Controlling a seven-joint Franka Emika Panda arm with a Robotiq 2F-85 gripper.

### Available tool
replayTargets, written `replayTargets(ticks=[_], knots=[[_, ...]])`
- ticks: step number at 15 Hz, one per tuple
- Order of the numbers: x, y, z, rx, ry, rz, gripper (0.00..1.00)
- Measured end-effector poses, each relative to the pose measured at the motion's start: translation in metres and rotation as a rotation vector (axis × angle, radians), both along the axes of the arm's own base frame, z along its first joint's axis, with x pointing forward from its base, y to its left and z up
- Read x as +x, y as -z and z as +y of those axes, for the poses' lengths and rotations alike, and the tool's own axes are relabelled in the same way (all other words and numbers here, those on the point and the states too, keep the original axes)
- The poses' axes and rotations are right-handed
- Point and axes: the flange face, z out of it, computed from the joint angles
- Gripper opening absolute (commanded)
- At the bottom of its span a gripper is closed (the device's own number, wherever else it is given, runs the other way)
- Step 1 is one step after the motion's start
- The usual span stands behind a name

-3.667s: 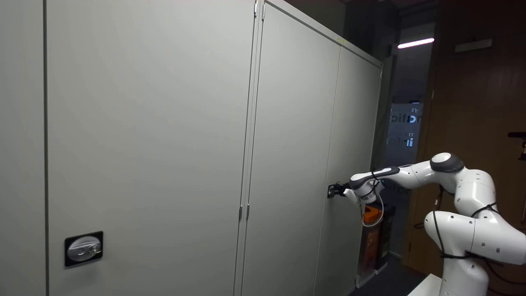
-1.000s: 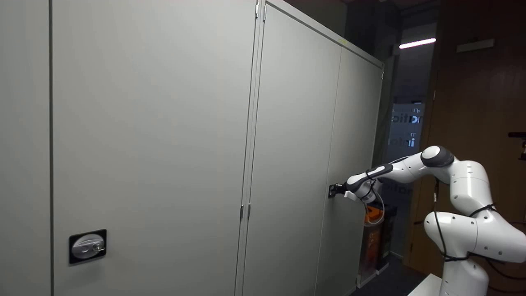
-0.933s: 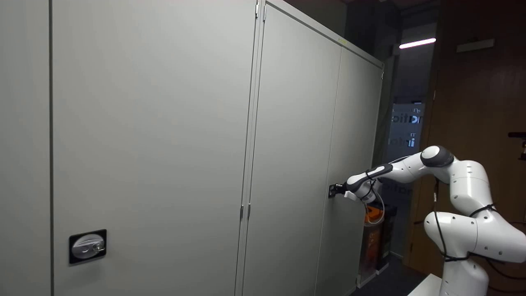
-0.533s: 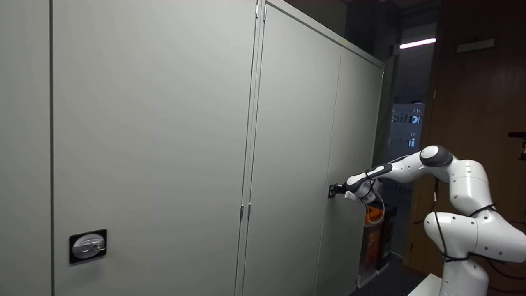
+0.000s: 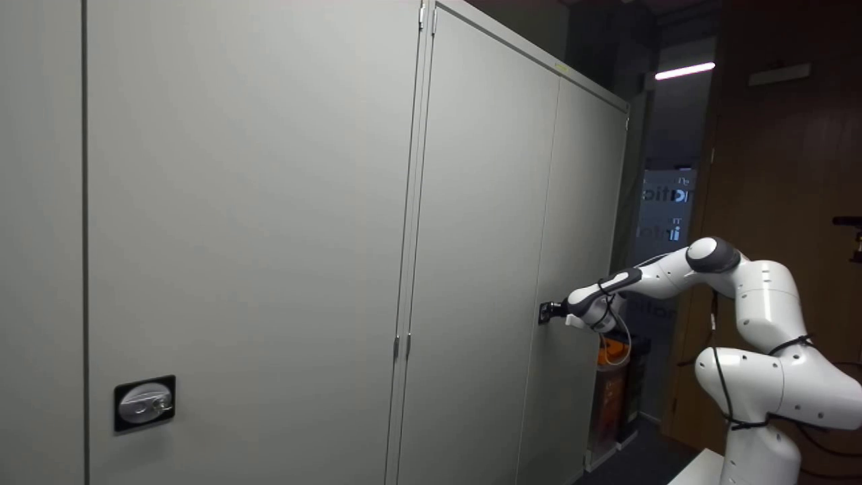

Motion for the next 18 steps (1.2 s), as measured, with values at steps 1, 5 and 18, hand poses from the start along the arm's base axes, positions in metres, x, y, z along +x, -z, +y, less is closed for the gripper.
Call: replayTargets(ticks=[1,5,18], knots=[[0.0,-0.0002,0.0,-0.006,-0.002,0.001,0.08],[0.0002,-0.0008,0.0004,-0.03,-0.013,0.004,0.08],[0.0006,-0.0013,0.0007,-0.088,-0.038,0.015,0.08]])
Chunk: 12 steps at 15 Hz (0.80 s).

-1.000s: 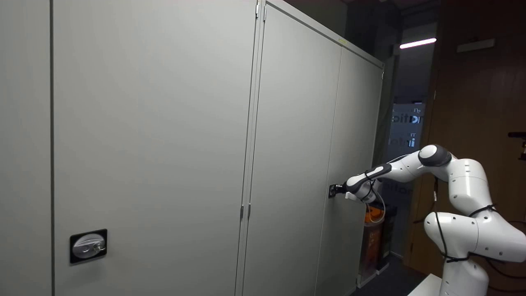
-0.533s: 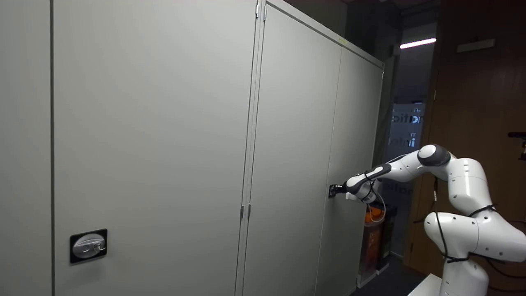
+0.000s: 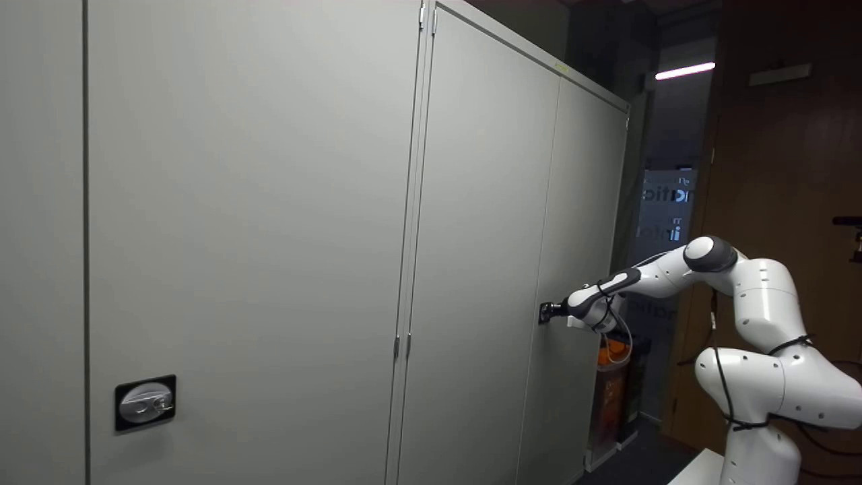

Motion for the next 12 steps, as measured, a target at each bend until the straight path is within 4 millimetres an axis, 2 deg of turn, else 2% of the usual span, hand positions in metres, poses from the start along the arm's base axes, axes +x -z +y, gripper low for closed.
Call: replayTargets(ticks=[12], knots=[[0.0011,-0.0019,0.0021,-0.064,-0.018,0.018,0.08]])
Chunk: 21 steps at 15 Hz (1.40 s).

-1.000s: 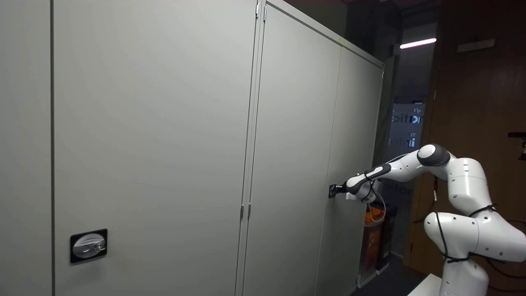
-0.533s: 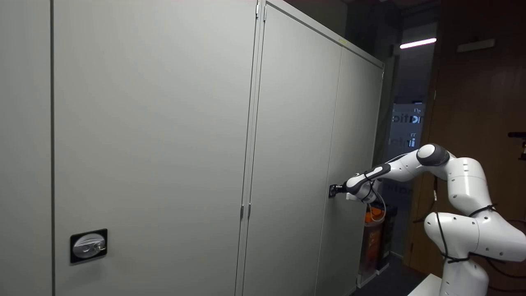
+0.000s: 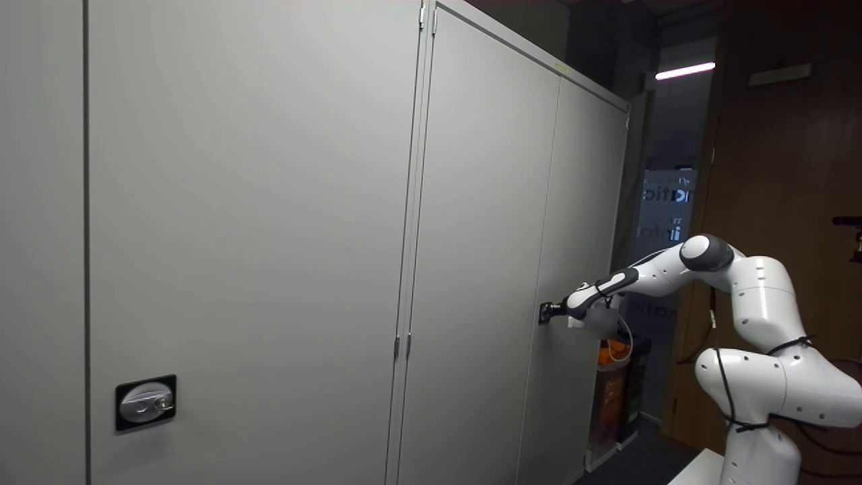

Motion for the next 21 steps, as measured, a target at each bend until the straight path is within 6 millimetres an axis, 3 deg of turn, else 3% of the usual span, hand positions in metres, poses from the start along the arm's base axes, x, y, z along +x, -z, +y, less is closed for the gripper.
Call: replayTargets(ticks=[21], knots=[[0.0006,-0.0009,-0.0001,-0.106,-0.051,0.019,0.08]])
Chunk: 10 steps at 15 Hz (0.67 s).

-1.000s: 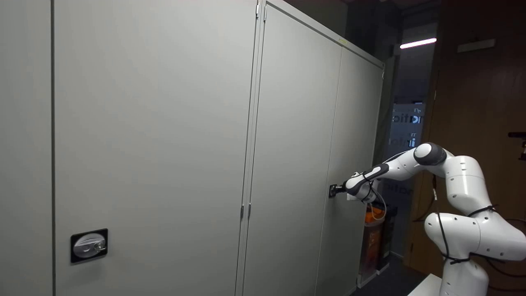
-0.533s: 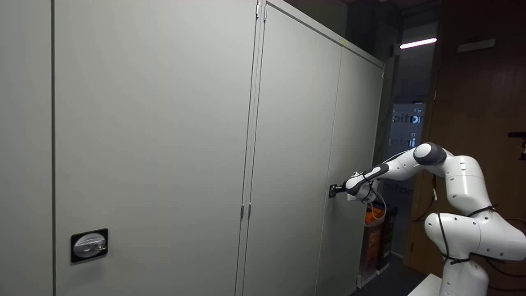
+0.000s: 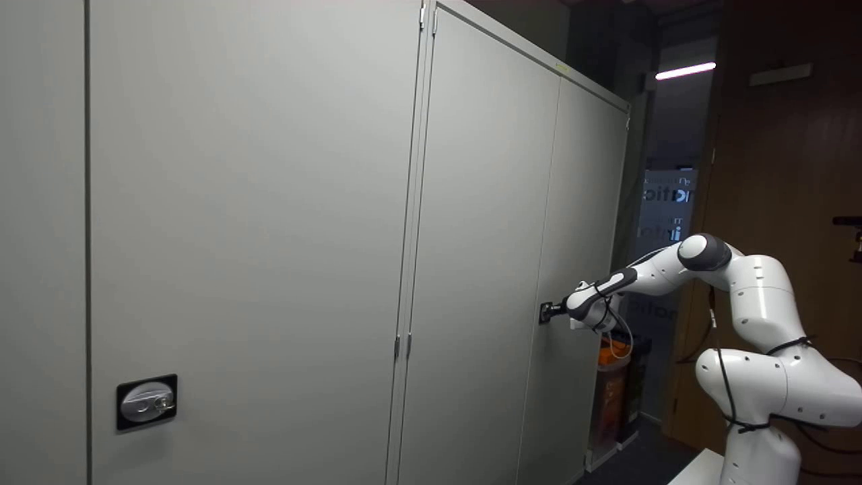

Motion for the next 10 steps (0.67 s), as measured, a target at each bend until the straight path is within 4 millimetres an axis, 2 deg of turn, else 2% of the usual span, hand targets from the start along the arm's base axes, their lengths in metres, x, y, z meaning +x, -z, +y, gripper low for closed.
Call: replayTargets(ticks=[10], knots=[[-0.0002,0.0,-0.0008,-0.041,-0.026,0.005,0.08]])
